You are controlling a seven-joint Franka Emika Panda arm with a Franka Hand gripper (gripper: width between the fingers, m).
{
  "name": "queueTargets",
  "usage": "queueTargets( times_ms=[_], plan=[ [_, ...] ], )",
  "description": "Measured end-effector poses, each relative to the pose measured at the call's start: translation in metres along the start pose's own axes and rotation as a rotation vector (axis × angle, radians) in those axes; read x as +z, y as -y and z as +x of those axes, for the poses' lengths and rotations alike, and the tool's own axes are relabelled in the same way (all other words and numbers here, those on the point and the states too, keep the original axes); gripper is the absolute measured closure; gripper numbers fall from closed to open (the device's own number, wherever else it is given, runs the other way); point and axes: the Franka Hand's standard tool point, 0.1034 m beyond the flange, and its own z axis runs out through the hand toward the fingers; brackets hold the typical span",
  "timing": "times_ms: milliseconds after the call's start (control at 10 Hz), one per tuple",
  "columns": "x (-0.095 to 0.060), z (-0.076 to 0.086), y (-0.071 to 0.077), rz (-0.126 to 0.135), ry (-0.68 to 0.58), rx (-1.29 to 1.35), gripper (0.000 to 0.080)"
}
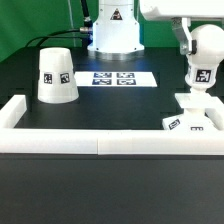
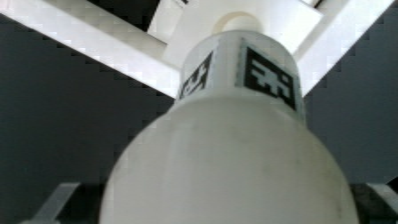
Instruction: Assemble lamp
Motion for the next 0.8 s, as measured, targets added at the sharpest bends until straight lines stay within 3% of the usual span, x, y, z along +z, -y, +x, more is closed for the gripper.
queueTargets(
  times_ms=[400, 800],
  plan=[
    [0.011, -0.008, 0.002, -0.007, -0.016, -0.003, 0.022],
    [0.011, -0.012, 0.004, -0.023, -0.059, -0.005, 0.022]
  ],
)
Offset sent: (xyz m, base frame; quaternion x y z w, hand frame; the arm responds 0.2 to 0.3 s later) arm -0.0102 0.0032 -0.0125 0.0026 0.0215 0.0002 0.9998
